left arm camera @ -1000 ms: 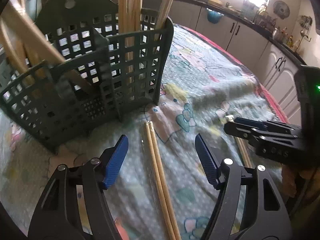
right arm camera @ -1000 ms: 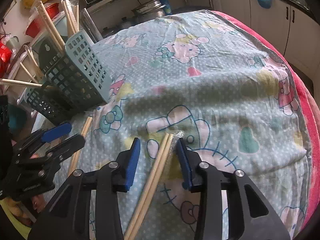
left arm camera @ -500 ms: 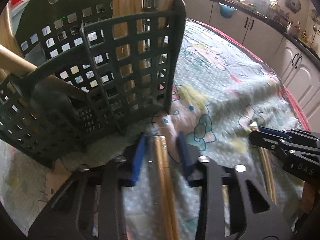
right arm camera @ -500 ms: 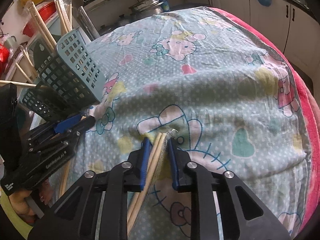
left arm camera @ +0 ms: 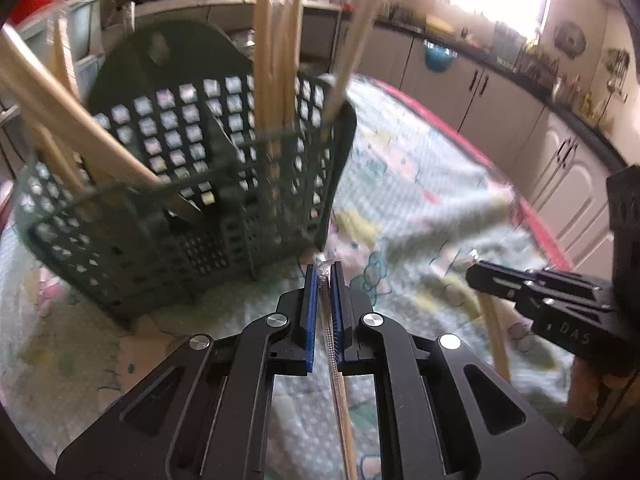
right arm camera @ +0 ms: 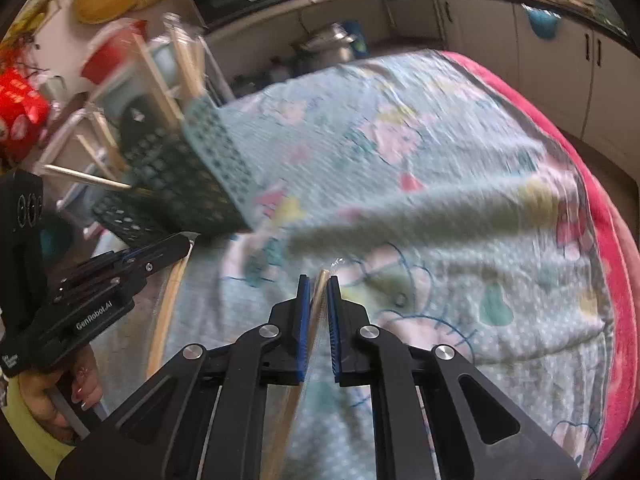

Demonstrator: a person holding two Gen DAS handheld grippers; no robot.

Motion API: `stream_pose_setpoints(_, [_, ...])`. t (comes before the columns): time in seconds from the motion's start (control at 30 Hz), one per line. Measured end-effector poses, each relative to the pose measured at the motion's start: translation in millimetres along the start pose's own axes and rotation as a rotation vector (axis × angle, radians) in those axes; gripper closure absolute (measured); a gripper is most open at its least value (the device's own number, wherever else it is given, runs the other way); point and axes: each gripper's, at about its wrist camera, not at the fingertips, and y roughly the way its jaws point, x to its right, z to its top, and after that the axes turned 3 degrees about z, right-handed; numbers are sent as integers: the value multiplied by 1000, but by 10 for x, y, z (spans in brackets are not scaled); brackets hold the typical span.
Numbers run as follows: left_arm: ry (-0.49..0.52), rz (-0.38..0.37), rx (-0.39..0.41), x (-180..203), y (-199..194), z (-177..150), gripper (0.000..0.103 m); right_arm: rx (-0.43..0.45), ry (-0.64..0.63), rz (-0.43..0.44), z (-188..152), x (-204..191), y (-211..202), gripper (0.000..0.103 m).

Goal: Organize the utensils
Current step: 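Lift the chopsticks with the right tool and carry them over the caddy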

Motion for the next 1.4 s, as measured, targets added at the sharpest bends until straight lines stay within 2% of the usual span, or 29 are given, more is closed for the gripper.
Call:
stream_pose_setpoints(0.3, [-70,-38,138,-321,-689,93,99,124,-120,71,163,-492,-428,97])
stream_pose_setpoints(0.67, [-107,-41,295,-415,-1287,243,100,258,-209,100,357,-877,-755,98])
stream_pose_setpoints(0.97, [-113,-23,430,-516,-1773,469,100,380,-253,117,548,-1082,-995,98])
stream_pose_setpoints(1.2, [-90,3,522,-508,-2154,624,100,433,-268,136,691,-1227,-1097,98])
stream_pose_setpoints(1.4, [-86,34,576,-546,-2320,729,100,459,-285,154,803,-1356,-1135,98])
